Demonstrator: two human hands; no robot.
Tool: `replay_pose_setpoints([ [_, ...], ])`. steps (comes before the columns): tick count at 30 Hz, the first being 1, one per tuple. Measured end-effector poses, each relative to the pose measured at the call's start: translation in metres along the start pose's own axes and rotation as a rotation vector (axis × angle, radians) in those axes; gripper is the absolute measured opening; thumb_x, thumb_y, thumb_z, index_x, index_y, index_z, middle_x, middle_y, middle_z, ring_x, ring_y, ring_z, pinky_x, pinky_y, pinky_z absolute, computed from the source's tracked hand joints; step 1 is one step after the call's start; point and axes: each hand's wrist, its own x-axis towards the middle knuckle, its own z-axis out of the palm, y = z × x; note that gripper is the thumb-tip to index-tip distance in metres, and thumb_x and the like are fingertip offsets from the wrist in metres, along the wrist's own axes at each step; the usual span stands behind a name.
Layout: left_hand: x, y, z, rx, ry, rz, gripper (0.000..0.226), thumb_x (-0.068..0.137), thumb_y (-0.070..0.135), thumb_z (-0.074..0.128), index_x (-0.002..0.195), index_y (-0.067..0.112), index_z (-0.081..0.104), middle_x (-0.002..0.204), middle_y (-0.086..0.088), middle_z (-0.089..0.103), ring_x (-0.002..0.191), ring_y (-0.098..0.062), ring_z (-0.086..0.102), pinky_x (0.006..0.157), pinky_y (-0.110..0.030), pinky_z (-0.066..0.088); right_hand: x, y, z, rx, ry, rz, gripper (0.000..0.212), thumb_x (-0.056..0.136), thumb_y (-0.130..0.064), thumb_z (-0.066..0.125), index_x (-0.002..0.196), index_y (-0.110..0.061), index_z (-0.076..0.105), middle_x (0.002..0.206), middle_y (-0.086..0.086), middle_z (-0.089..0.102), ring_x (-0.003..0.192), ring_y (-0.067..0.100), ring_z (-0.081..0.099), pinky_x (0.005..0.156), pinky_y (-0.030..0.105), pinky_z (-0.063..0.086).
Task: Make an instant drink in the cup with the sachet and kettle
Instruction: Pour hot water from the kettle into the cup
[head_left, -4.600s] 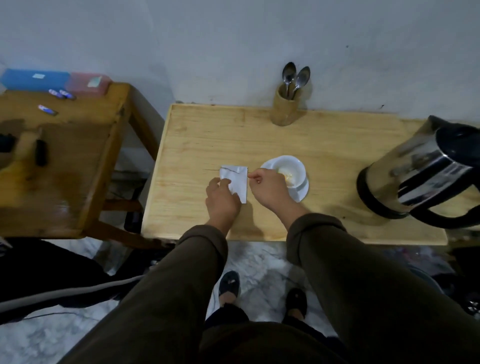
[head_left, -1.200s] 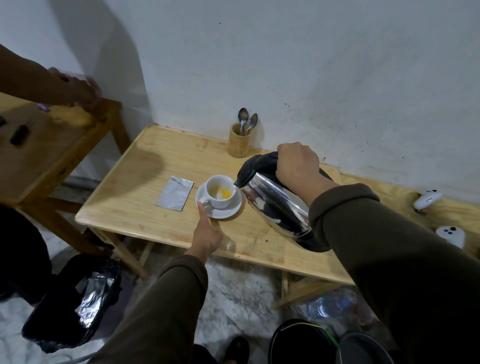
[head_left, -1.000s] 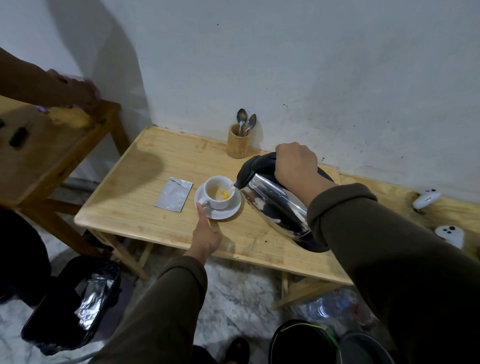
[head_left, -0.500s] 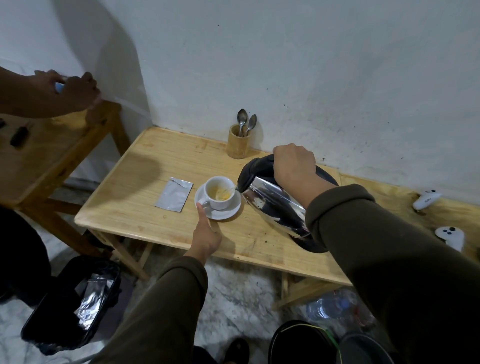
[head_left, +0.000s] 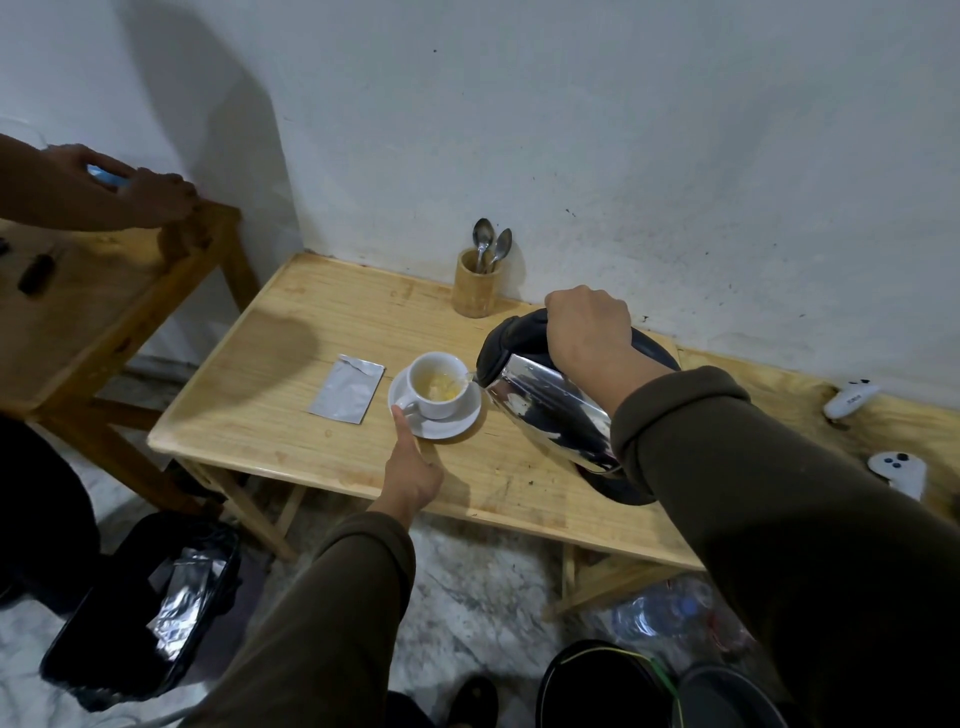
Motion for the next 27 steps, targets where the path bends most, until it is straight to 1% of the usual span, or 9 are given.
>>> replay_pose_setpoints([
  [11,0.002,-0.003,0.002,0.006,0.012,0.011,0.094,0.09,0.012,0.049,0.148,0.025,-0.024,0.136,-0.023,0.052,0.119,-0.04,0.054,0.099,-0.042,0.042,0.0,0.0,0.001,0.008,-0.003,0.008,0.024,0.091,-0.006,0.051,0.114,-0.008,0.057,0.109,0.014,0.063,0.102,0.031,0.06,0.085,0.037,0.046],
  [16,0.003,-0.003,0.003,0.018,0.016,0.005,0.094,0.09,0.009,0.048,0.147,0.027,-0.025,0.138,-0.022,0.05,0.119,-0.039,0.054,0.099,-0.042,0.042,-0.001,0.008,0.003,0.091,0.003,0.047,0.024,0.09,-0.004,0.05,0.111,-0.008,0.058,0.109,0.015,0.063,0.102,0.032,0.06,0.081,0.037,0.046],
  [20,0.003,-0.004,0.005,0.009,0.026,0.019,0.096,0.089,0.007,0.049,0.147,0.026,-0.026,0.139,-0.022,0.049,0.118,-0.04,0.054,0.098,-0.042,0.043,-0.005,0.023,0.01,0.221,0.024,0.114,0.022,0.086,0.001,0.047,0.104,-0.005,0.058,0.098,0.017,0.06,0.099,0.036,0.059,0.071,0.034,0.039],
  [24,0.002,-0.005,0.007,0.035,0.03,0.025,0.097,0.087,0.003,0.049,0.148,0.022,-0.025,0.143,-0.021,0.045,0.121,-0.041,0.052,0.099,-0.042,0.042,-0.014,0.045,0.021,0.388,0.056,0.235,0.022,0.083,-0.002,0.053,0.103,-0.005,0.058,0.105,0.018,0.064,0.099,0.036,0.059,0.068,0.03,0.037],
  [27,0.004,-0.009,0.011,0.012,0.042,0.08,0.094,0.086,0.001,0.048,0.15,0.019,-0.018,0.145,-0.02,0.041,0.125,-0.04,0.048,0.099,-0.041,0.041,-0.026,0.066,0.033,0.529,0.094,0.388,0.027,0.082,-0.004,0.054,0.108,-0.007,0.059,0.106,0.016,0.065,0.098,0.034,0.06,0.067,0.029,0.038],
])
